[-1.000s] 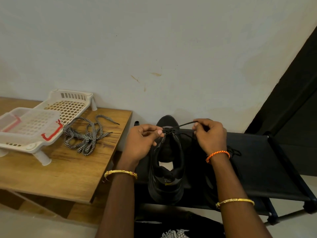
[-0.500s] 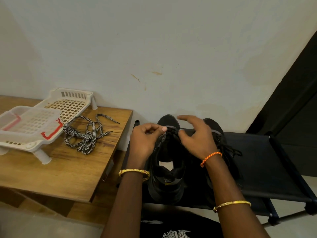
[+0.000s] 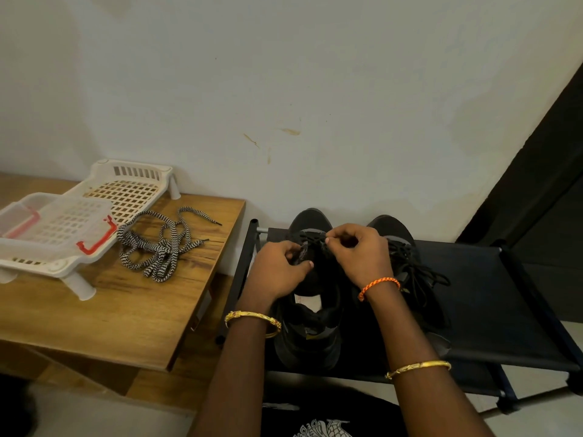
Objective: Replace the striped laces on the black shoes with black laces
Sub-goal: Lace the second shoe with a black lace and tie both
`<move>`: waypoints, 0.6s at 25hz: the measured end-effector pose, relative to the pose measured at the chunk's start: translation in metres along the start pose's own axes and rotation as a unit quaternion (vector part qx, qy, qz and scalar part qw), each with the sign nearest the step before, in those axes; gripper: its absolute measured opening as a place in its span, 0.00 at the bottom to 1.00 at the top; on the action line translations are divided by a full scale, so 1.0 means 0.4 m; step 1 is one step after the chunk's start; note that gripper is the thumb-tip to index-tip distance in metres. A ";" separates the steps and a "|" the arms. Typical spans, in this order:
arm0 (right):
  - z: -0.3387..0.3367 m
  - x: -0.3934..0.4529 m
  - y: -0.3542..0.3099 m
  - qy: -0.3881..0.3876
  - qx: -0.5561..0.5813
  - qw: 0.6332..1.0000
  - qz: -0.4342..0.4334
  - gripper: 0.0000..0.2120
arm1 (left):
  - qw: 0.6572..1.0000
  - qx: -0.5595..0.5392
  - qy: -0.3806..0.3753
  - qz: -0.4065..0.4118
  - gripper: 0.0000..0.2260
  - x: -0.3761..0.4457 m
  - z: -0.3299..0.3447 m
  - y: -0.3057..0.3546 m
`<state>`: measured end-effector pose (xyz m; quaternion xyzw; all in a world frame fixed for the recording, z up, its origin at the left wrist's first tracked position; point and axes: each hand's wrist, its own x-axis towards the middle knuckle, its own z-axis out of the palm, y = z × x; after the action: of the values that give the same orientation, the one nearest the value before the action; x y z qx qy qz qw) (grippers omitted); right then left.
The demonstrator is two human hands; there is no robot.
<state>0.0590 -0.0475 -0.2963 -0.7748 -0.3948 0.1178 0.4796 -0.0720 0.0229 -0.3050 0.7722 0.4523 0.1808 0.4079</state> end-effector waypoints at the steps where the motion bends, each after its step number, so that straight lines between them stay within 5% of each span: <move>1: 0.007 -0.003 0.001 0.004 -0.004 1.000 0.011 0.03 | 0.999 0.030 0.015 0.009 0.17 -0.001 0.004 0.001; 15: 0.079 -0.021 -0.023 -0.040 -0.081 0.995 0.035 0.07 | 0.994 0.052 0.093 0.011 0.10 0.004 -0.002 -0.007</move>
<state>0.0313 -0.0309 -0.3062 -0.8192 -0.3942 0.1329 0.3948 -0.0732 0.0252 -0.3069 0.7769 0.4888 0.2329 0.3214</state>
